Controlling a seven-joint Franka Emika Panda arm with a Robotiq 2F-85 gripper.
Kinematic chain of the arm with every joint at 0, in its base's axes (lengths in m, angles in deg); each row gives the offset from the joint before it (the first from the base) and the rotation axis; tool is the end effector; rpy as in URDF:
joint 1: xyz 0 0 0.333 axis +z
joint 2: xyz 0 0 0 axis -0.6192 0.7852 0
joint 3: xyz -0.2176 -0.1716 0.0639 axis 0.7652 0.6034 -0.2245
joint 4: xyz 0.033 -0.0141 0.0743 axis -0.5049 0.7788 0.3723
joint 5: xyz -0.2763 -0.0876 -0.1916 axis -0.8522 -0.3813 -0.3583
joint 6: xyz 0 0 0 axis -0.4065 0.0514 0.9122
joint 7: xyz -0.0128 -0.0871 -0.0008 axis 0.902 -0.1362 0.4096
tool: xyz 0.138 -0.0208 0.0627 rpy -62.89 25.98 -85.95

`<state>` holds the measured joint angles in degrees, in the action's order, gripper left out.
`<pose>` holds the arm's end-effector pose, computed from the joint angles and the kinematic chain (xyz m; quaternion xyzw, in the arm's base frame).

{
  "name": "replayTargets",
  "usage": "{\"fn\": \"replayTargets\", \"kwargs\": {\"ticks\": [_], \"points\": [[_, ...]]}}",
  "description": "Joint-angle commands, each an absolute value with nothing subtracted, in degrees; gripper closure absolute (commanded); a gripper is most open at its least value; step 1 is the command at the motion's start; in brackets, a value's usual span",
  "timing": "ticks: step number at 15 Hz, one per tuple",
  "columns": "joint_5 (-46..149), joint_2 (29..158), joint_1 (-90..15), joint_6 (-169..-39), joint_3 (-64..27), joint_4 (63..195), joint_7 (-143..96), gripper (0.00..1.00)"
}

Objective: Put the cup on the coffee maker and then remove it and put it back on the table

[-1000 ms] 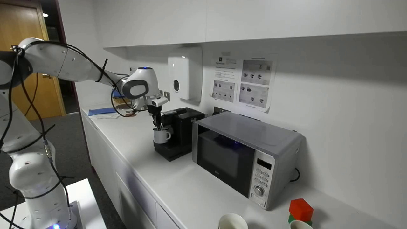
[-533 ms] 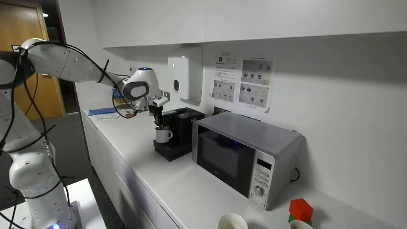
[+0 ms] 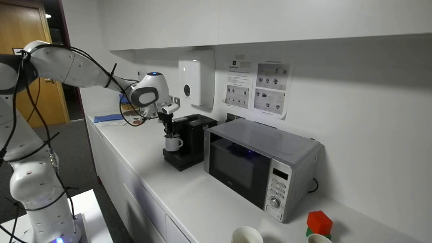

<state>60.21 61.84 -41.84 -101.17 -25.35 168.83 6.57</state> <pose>0.4672 0.0006 0.4237 -0.9350 0.3293 -0.1100 0.0720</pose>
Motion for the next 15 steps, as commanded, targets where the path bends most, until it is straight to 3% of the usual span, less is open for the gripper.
{"fn": "replayTargets", "kwargs": {"ticks": [1, 10, 15], "points": [[61.94, 61.8, -41.37, -102.62, -24.82, 169.34, 4.67, 0.66], [62.14, 61.96, -41.38, -102.28, -24.75, 170.39, 4.0, 0.0], [62.28, 62.15, -41.42, -102.24, -24.8, 170.87, 3.18, 0.02]]}}
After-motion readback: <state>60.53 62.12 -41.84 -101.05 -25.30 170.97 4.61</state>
